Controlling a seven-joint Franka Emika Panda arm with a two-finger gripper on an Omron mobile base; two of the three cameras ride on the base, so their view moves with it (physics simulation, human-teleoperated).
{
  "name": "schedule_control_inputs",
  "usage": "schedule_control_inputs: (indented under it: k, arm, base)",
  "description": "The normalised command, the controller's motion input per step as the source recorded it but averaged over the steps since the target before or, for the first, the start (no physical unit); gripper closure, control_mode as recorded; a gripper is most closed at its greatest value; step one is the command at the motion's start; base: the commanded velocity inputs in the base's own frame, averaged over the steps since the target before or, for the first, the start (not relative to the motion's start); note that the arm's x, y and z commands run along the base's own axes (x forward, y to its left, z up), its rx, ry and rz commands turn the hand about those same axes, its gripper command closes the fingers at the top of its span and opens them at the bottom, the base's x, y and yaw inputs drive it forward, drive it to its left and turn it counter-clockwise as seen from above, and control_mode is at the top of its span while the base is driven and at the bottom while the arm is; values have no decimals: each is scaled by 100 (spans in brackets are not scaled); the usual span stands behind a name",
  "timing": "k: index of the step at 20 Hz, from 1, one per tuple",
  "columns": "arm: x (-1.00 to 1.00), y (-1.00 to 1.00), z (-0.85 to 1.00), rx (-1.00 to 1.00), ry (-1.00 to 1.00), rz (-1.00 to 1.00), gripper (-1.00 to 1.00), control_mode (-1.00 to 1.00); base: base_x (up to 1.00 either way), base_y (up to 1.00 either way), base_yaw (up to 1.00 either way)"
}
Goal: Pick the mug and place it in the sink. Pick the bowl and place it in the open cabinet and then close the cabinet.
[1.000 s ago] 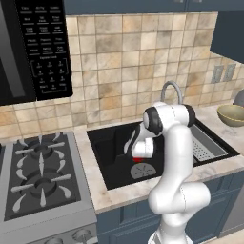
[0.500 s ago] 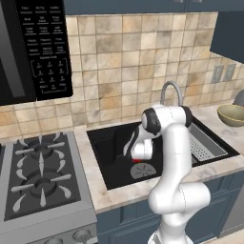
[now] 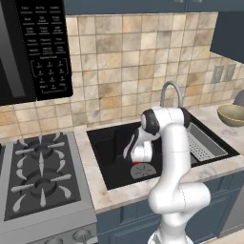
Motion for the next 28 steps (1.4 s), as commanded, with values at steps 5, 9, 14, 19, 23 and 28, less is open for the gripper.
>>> schedule_control_inputs:
  k: [5,9,14,19,23,28]
  arm:
    - [3,0,-16,0,0,0,100,-100]
    - [2,0,-18,0,0,0,100,-100]
    - [1,0,-20,0,0,0,100,-100]
    - [1,0,-22,0,0,0,100,-100]
    - [4,0,-27,0,0,0,100,-100]
    - [5,0,-22,0,0,0,-100,-100]
  base:
    - [0,0,0]
    - [0,0,0]
    - [0,0,0]
    - [0,0,0]
    - [0,0,0]
    - [0,0,0]
